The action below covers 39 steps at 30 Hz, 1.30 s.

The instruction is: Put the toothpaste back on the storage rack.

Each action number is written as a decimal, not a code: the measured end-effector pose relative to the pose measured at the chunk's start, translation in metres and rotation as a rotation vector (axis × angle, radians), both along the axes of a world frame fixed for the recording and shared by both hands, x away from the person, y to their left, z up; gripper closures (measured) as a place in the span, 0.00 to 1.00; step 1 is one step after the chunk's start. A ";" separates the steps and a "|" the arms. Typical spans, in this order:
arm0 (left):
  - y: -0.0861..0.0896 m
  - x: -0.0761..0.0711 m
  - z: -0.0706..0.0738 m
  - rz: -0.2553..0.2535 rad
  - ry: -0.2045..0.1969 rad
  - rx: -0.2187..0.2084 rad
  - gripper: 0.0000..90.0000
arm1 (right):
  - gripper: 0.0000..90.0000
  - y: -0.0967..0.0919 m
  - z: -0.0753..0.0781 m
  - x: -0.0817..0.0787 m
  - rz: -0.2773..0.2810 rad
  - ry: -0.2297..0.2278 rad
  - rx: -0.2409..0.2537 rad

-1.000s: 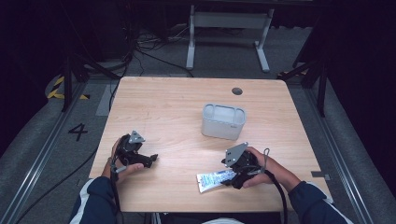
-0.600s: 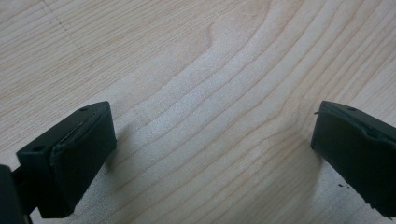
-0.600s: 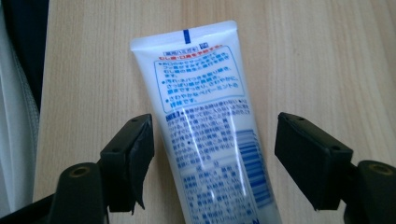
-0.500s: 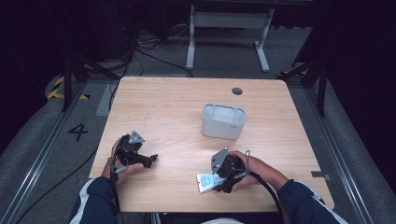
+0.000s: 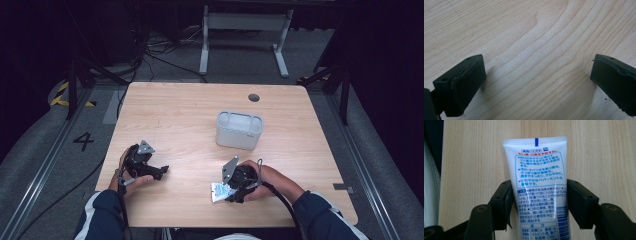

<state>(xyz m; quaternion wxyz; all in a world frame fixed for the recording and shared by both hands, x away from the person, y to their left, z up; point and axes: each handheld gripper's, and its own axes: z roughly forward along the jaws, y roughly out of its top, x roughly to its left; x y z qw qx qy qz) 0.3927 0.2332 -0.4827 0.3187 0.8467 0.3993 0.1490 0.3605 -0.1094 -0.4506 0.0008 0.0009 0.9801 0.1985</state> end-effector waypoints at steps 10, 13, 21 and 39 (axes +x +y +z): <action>0.000 0.000 0.000 -0.001 0.001 -0.004 0.01 | 0.67 -0.005 0.005 0.002 -0.039 0.011 0.010; 0.000 -0.001 -0.001 0.008 0.003 -0.015 0.01 | 0.71 -0.008 0.007 0.001 -0.048 0.001 0.020; 0.000 -0.001 -0.001 0.004 0.004 -0.013 0.00 | 0.73 -0.020 0.017 0.012 -0.148 0.013 0.122; 0.000 -0.001 -0.001 0.004 0.005 -0.014 0.00 | 0.73 -0.060 0.052 0.020 -0.240 -0.045 0.295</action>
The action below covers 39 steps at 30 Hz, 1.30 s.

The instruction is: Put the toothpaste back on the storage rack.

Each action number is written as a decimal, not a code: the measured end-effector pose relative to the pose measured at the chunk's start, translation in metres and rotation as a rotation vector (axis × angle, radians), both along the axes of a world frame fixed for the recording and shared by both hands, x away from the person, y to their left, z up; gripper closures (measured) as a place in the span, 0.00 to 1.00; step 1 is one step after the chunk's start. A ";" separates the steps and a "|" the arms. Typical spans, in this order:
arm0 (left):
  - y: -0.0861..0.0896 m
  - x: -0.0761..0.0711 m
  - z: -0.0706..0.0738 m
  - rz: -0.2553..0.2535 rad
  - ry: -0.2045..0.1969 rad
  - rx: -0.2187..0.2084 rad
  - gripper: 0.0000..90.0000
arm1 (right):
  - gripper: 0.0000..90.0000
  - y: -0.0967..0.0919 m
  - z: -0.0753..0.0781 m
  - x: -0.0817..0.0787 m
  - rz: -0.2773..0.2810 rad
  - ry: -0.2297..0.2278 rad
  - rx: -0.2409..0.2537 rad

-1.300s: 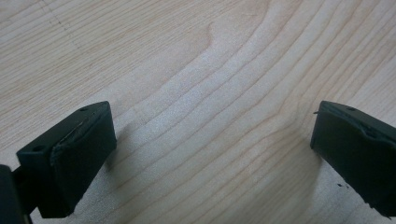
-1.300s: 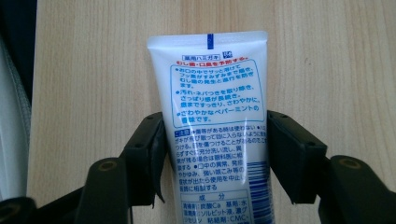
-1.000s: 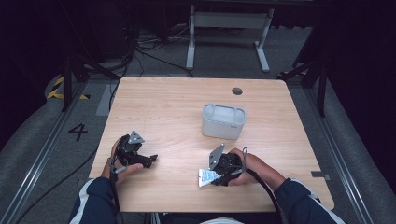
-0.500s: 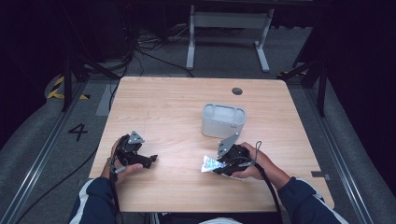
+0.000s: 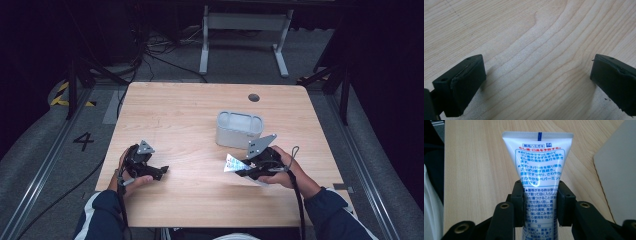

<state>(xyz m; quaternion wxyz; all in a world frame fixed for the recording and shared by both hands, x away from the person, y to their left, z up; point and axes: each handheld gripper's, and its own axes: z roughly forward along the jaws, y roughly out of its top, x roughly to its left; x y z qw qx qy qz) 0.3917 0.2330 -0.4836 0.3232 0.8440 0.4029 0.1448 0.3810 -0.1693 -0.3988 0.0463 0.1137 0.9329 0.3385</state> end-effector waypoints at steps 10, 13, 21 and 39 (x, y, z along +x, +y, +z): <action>0.000 0.000 0.000 0.000 -0.002 0.002 0.00 | 0.73 -0.017 0.017 -0.005 -0.027 -0.024 0.074; 0.000 0.000 0.000 0.000 -0.002 0.002 0.00 | 0.73 -0.023 0.022 -0.006 -0.037 -0.037 0.095; 0.000 0.000 0.000 -0.002 -0.002 0.004 0.01 | 0.73 -0.034 0.032 -0.007 -0.064 -0.058 0.151; 0.000 0.000 0.000 0.000 -0.001 0.000 0.00 | 0.72 -0.041 0.049 -0.007 -0.110 -0.121 0.288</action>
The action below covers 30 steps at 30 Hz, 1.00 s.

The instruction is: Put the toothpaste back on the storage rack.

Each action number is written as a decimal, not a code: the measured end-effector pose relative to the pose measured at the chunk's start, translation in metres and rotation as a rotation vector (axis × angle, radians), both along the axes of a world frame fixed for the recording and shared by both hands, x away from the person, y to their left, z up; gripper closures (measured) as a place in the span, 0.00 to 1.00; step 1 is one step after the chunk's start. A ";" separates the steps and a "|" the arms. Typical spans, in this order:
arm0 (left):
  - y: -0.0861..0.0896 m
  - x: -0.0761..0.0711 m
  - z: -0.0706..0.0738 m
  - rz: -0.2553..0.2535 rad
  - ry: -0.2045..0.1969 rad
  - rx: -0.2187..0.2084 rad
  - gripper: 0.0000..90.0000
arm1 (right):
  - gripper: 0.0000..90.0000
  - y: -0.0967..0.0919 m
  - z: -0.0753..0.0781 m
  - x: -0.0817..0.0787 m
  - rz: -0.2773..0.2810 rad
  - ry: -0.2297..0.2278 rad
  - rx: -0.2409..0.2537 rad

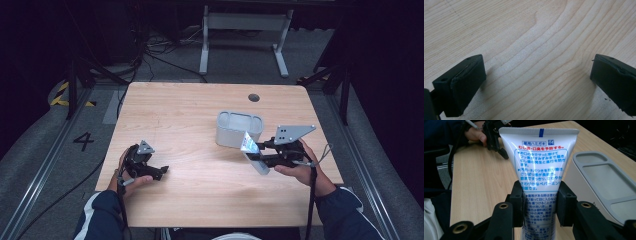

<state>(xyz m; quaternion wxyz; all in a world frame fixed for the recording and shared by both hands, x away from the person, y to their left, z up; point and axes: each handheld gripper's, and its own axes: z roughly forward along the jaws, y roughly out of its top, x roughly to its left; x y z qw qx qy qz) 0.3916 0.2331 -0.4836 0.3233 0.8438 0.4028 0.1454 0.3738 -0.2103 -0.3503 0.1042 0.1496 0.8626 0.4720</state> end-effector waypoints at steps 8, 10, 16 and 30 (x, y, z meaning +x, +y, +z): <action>0.000 0.001 0.000 -0.005 0.003 0.003 0.00 | 0.72 0.002 0.005 0.004 -0.007 -0.038 0.046; 0.001 0.001 0.001 -0.011 -0.005 0.009 0.00 | 0.72 0.002 0.007 0.005 -0.004 -0.041 0.058; 0.000 0.001 0.000 -0.009 -0.004 0.007 0.00 | 0.72 0.001 0.014 0.009 -0.018 -0.060 0.094; 0.000 0.001 0.000 -0.009 -0.004 0.007 0.00 | 0.72 -0.002 0.031 0.027 -0.071 -0.118 0.146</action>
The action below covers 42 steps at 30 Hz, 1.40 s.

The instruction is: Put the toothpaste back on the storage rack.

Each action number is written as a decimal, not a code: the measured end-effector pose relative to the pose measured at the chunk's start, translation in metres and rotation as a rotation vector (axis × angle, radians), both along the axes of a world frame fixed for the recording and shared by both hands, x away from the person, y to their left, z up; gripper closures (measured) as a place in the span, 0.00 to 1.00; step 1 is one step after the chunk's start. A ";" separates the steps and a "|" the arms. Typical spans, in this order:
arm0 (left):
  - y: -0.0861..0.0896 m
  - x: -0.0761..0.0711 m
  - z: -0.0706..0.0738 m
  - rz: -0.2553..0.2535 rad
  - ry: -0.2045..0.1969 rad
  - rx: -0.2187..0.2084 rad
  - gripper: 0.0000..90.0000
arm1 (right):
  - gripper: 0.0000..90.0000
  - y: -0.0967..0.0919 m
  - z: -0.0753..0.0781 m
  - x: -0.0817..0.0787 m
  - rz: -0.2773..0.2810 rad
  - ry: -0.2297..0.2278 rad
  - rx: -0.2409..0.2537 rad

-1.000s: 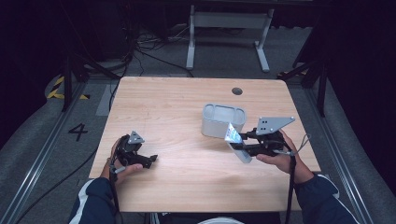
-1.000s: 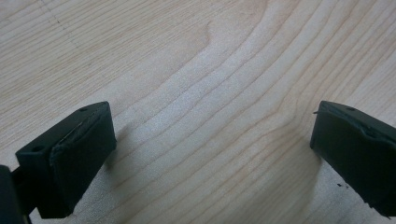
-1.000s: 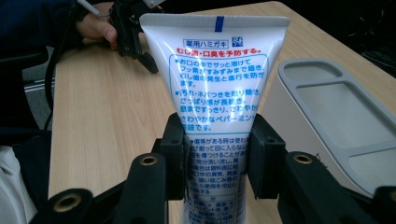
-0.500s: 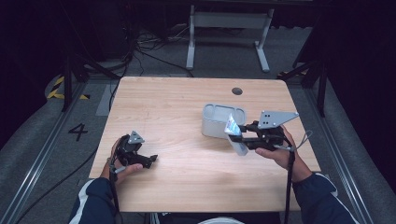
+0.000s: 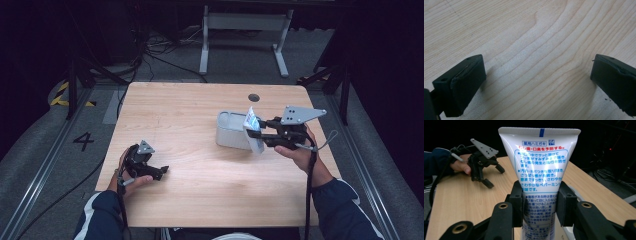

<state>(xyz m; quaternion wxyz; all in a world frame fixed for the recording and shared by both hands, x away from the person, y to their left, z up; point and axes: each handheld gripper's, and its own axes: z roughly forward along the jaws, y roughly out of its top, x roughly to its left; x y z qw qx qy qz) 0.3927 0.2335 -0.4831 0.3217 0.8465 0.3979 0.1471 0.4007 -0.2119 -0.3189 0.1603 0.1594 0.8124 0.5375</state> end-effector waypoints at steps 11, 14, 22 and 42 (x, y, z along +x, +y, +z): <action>0.000 0.000 0.000 0.003 0.007 -0.004 0.00 | 0.71 0.007 0.012 0.017 -0.024 -0.016 0.002; 0.000 -0.001 0.000 0.004 0.006 -0.005 0.00 | 0.71 0.011 0.014 0.024 -0.029 -0.016 -0.006; 0.000 -0.001 0.000 0.003 0.006 -0.004 0.00 | 0.71 0.015 0.019 0.038 -0.052 -0.015 -0.005; 0.000 -0.001 0.000 0.003 0.007 -0.004 0.00 | 0.71 0.034 0.019 0.064 -0.078 -0.016 -0.017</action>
